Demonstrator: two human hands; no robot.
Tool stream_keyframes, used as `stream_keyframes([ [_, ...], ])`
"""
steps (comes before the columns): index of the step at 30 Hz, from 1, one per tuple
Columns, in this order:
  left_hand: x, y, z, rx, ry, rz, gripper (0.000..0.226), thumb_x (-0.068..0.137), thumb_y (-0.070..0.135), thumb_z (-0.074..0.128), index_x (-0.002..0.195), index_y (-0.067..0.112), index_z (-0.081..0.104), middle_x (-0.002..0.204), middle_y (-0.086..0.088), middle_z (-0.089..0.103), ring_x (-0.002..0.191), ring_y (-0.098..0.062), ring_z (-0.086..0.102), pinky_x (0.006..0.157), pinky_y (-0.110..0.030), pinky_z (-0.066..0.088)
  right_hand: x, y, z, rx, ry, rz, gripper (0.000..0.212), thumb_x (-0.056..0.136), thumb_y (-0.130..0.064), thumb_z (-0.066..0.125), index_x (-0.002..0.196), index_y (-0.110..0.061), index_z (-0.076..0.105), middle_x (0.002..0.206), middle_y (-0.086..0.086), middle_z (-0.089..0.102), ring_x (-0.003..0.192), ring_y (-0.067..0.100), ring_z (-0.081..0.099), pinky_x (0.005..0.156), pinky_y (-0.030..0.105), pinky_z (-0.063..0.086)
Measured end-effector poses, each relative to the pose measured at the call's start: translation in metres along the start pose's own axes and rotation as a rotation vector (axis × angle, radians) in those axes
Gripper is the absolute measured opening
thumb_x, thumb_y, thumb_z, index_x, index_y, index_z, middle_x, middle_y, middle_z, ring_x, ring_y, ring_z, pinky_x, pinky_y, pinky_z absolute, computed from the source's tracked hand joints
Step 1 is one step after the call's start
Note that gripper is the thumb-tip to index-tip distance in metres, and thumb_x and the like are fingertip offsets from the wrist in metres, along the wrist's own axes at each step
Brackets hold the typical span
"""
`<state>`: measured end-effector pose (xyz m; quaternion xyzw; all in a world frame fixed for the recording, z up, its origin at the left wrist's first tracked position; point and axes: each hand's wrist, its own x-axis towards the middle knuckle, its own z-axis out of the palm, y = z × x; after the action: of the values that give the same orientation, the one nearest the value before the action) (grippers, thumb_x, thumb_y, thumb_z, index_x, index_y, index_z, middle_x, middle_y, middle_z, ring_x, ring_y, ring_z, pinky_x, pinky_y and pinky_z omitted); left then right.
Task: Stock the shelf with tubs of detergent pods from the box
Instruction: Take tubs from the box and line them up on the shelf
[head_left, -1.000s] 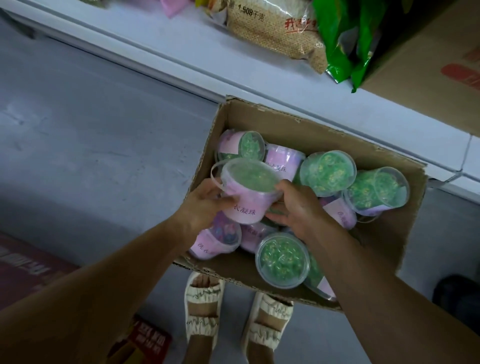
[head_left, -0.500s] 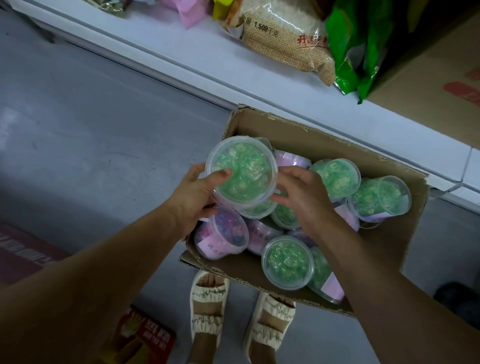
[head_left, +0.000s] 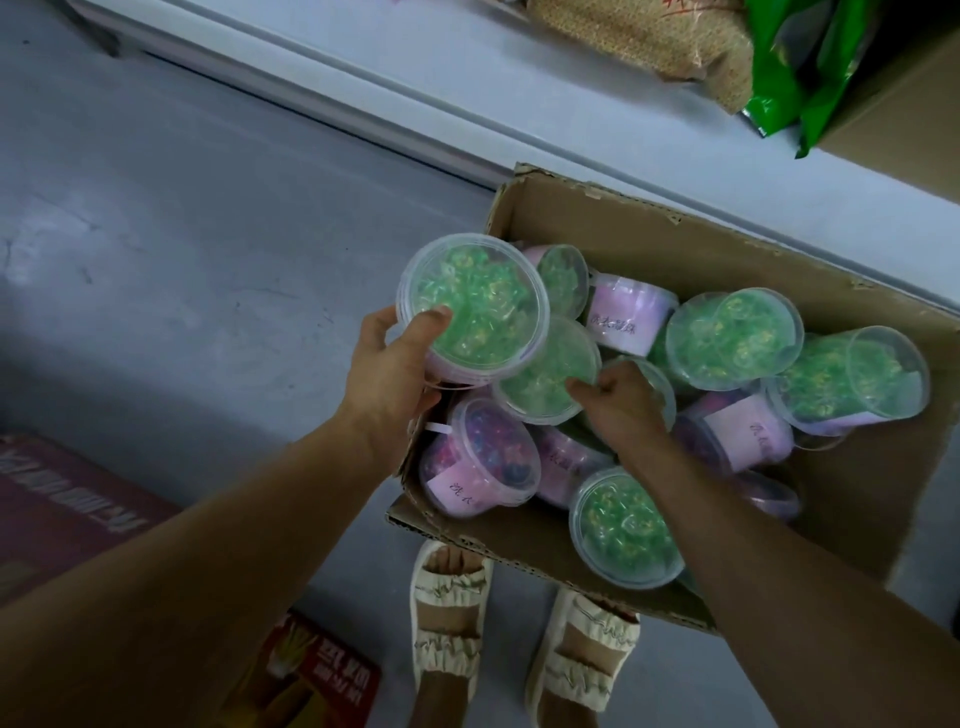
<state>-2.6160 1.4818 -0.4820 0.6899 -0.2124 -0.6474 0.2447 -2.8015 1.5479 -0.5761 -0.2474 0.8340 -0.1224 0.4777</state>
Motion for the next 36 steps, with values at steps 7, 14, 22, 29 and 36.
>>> stream_keyframes([
  [7, -0.007, 0.007, -0.001, 0.009, 0.022, 0.0, 0.042, 0.09, 0.028, 0.058, 0.13, 0.019, 0.045, 0.109, -0.007, 0.061, 0.088, -0.019, 0.064, 0.059, -0.023, 0.054, -0.013, -0.014, -0.013, 0.287, -0.092, 0.08, 0.02, 0.072, -0.026, 0.074, 0.073, -0.014, 0.058, 0.088, 0.011, 0.065, 0.088, 0.027, 0.064, 0.084, 0.043, 0.054],
  [14, -0.051, 0.044, 0.002, 0.026, 0.024, 0.011, 0.036, 0.089, 0.031, 0.057, 0.124, 0.022, 0.05, 0.111, -0.008, 0.059, 0.089, -0.021, 0.061, 0.068, -0.029, 0.049, -0.065, -0.044, -0.071, 0.217, 0.046, -0.002, 0.036, 0.071, -0.032, 0.072, 0.098, -0.02, 0.052, 0.102, 0.007, 0.06, 0.092, 0.026, 0.059, 0.081, 0.04, 0.05],
  [22, -0.166, 0.142, 0.005, 0.005, -0.068, 0.071, 0.011, 0.092, 0.029, 0.053, 0.102, 0.025, 0.055, 0.086, -0.001, 0.06, 0.074, -0.016, 0.058, 0.07, -0.03, 0.046, -0.175, -0.116, -0.182, 0.422, 0.057, -0.052, 0.055, 0.046, -0.044, 0.069, 0.098, -0.029, 0.062, 0.093, 0.005, 0.069, 0.085, 0.024, 0.067, 0.084, 0.05, 0.054],
  [29, -0.294, 0.262, -0.002, -0.02, -0.185, 0.175, 0.012, 0.083, 0.031, 0.062, 0.09, 0.023, 0.056, 0.079, -0.003, 0.055, 0.07, -0.019, 0.05, 0.074, -0.031, 0.043, -0.308, -0.209, -0.282, 0.569, 0.113, -0.184, 0.022, 0.074, -0.018, 0.069, 0.095, -0.019, 0.063, 0.101, 0.016, 0.066, 0.086, 0.028, 0.065, 0.08, 0.047, 0.055],
  [36, -0.419, 0.366, -0.022, -0.006, -0.291, 0.33, 0.033, 0.063, 0.041, 0.062, 0.091, 0.025, 0.058, 0.081, -0.005, 0.051, 0.076, -0.022, 0.052, 0.08, -0.035, 0.043, -0.443, -0.276, -0.369, 0.786, 0.103, -0.337, 0.006, 0.089, -0.013, 0.056, 0.089, -0.014, 0.062, 0.1, 0.011, 0.066, 0.087, 0.022, 0.063, 0.065, 0.033, 0.05],
])
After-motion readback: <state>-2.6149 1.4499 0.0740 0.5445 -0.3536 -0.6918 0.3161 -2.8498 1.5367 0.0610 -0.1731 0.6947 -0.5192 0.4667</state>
